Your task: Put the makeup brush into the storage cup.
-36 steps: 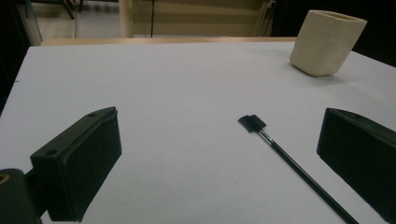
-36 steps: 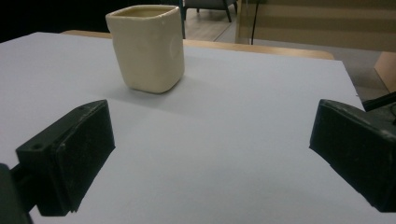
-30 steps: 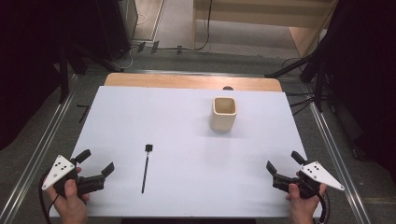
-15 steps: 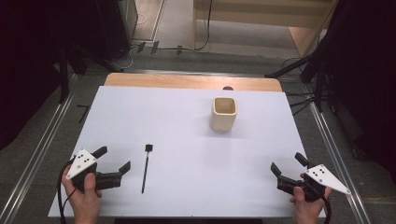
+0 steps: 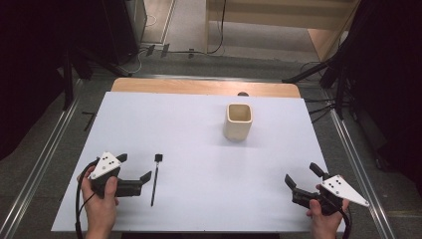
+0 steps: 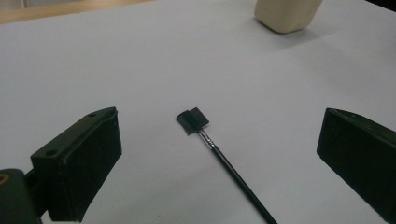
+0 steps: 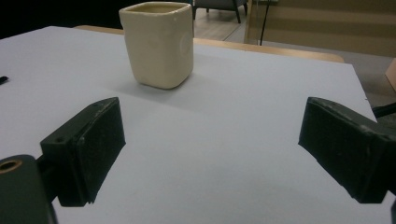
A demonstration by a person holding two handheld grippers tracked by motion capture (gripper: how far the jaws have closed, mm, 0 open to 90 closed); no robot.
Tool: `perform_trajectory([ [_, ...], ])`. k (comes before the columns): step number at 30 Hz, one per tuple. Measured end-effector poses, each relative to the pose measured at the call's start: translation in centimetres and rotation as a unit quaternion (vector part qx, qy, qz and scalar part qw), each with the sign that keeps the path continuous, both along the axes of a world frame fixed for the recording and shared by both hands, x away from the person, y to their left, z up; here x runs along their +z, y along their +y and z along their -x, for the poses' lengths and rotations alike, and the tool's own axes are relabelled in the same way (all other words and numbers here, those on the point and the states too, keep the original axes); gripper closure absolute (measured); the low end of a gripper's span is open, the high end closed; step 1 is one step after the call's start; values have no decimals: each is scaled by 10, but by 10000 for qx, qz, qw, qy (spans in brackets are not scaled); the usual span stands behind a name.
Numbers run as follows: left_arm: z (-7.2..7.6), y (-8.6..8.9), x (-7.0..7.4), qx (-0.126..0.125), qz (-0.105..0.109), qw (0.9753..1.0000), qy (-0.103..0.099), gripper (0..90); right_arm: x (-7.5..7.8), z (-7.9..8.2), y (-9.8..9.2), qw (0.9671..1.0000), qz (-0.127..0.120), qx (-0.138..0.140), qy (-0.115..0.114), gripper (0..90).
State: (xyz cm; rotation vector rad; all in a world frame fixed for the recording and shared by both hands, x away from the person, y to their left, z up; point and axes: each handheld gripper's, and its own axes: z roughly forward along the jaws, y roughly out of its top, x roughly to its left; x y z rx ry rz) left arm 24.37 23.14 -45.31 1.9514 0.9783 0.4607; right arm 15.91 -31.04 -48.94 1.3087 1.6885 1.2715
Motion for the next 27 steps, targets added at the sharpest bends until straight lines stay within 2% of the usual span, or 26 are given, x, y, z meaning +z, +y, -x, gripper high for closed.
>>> perform_trajectory([
  [5, -6, -9, 2, -131, -226, 9995, 203, 0, -1, 0, 0, 10000, 3, -6, 11, 75],
  [10, -13, -16, 5, -260, -435, 9976, 462, 0, -1, 0, 0, 10000, 9, -14, 14, 75],
  [14, -16, -20, 3, -278, -463, 9965, 640, 0, -1, -1, 0, 10000, 18, -12, 25, 76],
  [21, -21, -31, -4, -417, -762, 9908, 1036, 0, -2, -1, 0, 10000, 46, 4, 53, 76],
  [27, -24, -41, -10, -423, -1130, 9838, 1325, 0, -3, -2, -1, 9999, 42, 10, 95, 77],
])
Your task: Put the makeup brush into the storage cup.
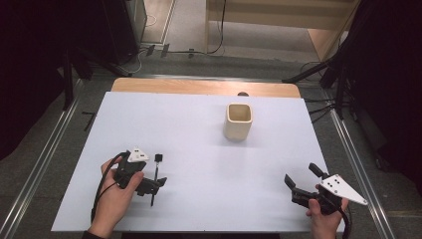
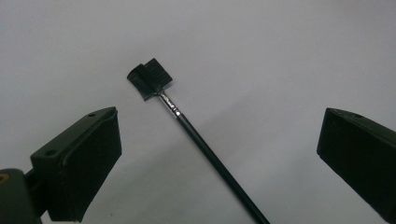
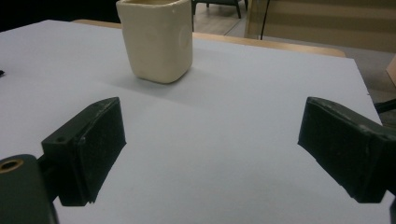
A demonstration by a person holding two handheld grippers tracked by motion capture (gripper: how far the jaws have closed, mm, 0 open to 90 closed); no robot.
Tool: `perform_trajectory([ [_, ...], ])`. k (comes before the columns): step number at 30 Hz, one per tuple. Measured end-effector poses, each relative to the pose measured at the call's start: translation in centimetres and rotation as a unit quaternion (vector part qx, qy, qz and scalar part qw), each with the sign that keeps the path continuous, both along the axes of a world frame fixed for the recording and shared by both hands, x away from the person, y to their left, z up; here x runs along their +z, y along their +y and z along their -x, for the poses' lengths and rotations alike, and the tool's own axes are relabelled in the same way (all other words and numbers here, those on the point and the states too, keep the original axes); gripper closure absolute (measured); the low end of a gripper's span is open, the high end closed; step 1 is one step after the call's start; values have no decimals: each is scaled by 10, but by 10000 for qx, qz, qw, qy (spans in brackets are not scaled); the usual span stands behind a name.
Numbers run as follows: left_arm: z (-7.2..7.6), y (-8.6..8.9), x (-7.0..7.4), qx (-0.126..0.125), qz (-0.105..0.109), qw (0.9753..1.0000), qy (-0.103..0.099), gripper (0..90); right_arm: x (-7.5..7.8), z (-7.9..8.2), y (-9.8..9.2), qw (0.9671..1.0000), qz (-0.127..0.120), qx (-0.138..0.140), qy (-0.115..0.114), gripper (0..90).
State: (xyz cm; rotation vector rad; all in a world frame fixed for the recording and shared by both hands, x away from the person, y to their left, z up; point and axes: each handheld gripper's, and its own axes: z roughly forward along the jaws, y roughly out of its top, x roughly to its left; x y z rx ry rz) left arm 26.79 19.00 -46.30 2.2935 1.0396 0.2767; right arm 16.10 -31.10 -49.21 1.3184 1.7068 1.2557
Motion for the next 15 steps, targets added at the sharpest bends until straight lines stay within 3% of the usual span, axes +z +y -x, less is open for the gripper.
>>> perform_trajectory([
  [9, -4, -14, -10, 38, -455, 9978, 484, 0, -1, -1, 1, 10000, 6, 19, 35, 77],
  [12, -5, -16, -12, 57, -525, 9969, 587, 1, -2, -2, 1, 10000, 12, 4, 61, 78],
  [13, -4, -18, -14, 84, -653, 9959, 616, 12, -2, -2, 1, 10000, 27, -9, 73, 78],
  [15, -3, -19, -14, 156, -727, 9958, 535, 52, -2, -2, 1, 10000, 31, -23, 83, 79],
])
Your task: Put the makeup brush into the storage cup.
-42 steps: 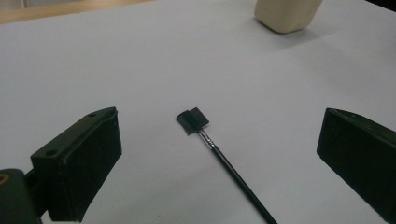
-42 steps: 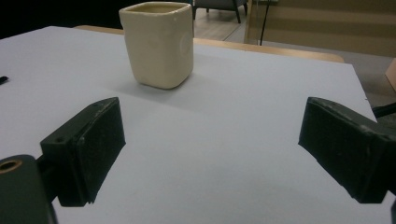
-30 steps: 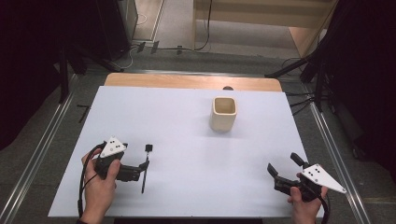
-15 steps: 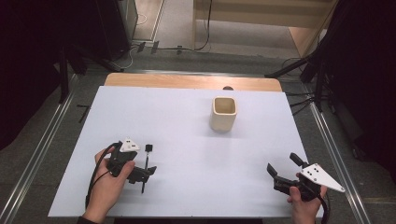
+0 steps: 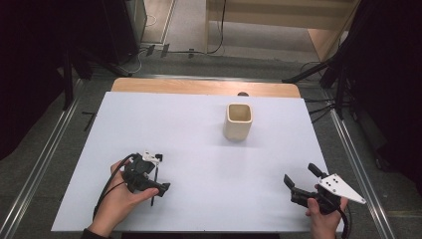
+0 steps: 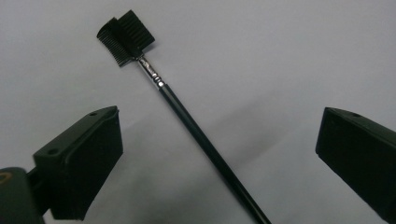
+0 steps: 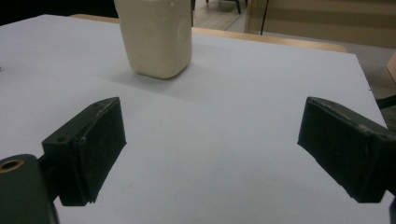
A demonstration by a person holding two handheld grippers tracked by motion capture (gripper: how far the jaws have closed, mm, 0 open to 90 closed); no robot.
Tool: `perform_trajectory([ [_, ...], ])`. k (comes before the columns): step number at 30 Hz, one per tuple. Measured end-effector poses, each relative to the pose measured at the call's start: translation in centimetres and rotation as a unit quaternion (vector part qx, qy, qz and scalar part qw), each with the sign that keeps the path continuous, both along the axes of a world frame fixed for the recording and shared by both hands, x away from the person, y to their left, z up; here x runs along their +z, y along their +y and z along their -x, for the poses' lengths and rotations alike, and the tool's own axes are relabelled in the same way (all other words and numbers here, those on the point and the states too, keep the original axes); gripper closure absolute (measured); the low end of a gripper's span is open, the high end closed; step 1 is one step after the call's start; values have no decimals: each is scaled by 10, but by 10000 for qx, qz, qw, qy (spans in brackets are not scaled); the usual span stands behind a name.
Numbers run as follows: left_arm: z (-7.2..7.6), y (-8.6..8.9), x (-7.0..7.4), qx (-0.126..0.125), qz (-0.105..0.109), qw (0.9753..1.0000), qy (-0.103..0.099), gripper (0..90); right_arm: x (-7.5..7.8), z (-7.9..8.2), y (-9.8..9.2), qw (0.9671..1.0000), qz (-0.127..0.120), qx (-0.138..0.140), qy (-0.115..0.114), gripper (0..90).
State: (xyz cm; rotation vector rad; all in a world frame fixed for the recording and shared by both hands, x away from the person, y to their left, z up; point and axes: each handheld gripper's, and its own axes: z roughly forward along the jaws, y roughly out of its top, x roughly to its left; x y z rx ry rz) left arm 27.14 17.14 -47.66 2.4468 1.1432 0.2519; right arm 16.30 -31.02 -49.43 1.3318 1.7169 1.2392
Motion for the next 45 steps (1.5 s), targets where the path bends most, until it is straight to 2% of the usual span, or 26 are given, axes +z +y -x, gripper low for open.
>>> perform_trajectory([
  [1, 0, 0, 0, 25, -58, 10000, -10, 152, 0, 0, 0, 10000, 1, 3, 0, 79],
  [6, -1, 0, 0, 193, -109, 9997, 97, 288, 0, 0, 0, 10000, 0, -2, 14, 79],
  [8, -1, 0, 1, 262, -221, 9994, 60, 330, -1, -1, 0, 10000, 12, 5, 20, 79],
  [11, -1, 0, 1, 307, -263, 9990, 183, 411, -1, -1, 0, 10000, 25, 20, 25, 79],
  [12, -1, -1, 1, 291, -352, 9988, 155, 441, -1, -1, 1, 10000, 23, 14, 33, 79],
  [18, -1, -4, 3, 338, -548, 9977, 219, 584, -2, -2, 1, 10000, 29, -8, 72, 80],
  [21, -2, -5, 4, 268, -570, 9976, 272, 674, -2, -2, 2, 10000, 30, -11, 93, 80],
  [23, -3, -4, 4, 287, -487, 9979, 313, 754, -3, -2, 2, 9999, 46, -12, 97, 80],
  [26, -5, 0, 4, 397, -412, 9977, 372, 824, -4, -3, 4, 9999, 37, -2, 128, 81],
  [28, -5, 0, 3, 413, -417, 9977, 352, 860, -5, -3, 6, 9999, 50, 9, 152, 81],
  [31, -3, 0, 3, 378, -447, 9979, 290, 864, -6, -4, 12, 9998, 74, 64, 182, 81],
  [36, -1, 5, 2, 311, -266, 9990, 187, 866, -6, -7, 21, 9996, 128, 110, 212, 81],
  [37, -1, 6, 2, 294, -182, 9993, 106, 866, -6, -7, 23, 9996, 127, 104, 215, 81],
  [38, 0, 9, 2, 317, -2, 9995, 55, 866, -6, -8, 25, 9996, 147, 116, 205, 81],
  [40, 0, 14, 3, 349, 115, 9993, -68, 866, -5, -8, 28, 9995, 158, 119, 227, 80],
  [45, 1, 26, 11, 492, 665, 9958, -384, 866, -2, -10, 38, 9995, 202, 177, 187, 81],
])
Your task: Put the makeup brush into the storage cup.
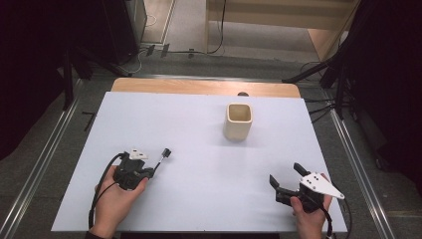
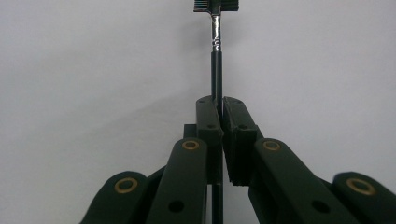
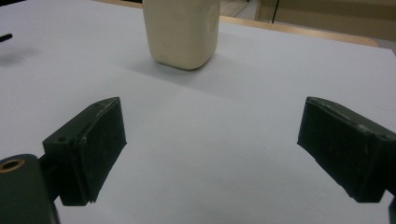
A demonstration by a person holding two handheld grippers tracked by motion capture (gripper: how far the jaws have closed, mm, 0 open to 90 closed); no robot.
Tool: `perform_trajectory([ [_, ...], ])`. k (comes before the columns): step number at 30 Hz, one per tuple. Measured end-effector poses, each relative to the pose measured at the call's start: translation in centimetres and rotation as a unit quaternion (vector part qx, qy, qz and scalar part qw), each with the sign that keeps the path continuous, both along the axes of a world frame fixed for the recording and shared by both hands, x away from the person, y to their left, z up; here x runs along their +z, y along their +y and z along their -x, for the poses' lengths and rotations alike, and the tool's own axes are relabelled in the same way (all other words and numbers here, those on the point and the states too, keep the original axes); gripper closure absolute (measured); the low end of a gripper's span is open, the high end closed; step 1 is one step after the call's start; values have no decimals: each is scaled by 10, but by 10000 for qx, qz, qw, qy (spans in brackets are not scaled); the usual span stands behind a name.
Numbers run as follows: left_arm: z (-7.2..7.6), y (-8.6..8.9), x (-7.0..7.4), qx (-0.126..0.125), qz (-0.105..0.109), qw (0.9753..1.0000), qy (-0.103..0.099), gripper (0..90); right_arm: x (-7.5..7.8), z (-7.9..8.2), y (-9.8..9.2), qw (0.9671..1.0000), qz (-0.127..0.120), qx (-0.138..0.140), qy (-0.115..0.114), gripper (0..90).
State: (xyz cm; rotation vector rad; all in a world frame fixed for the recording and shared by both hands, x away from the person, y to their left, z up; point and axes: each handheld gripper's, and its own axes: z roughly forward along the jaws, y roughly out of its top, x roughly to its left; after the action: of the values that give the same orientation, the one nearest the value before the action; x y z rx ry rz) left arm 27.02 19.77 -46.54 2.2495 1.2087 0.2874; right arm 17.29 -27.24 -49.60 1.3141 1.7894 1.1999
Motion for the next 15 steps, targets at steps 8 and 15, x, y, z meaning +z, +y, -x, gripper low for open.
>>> perform_trajectory([
  [8, 2, 2, 5, -104, 491, 9983, -283, 866, 8, -8, 13, 9999, -57, 45, -73, 135],
  [15, 2, -3, 8, -194, 752, 9962, -393, 866, 18, -16, 32, 9996, -98, 236, -128, 135],
])
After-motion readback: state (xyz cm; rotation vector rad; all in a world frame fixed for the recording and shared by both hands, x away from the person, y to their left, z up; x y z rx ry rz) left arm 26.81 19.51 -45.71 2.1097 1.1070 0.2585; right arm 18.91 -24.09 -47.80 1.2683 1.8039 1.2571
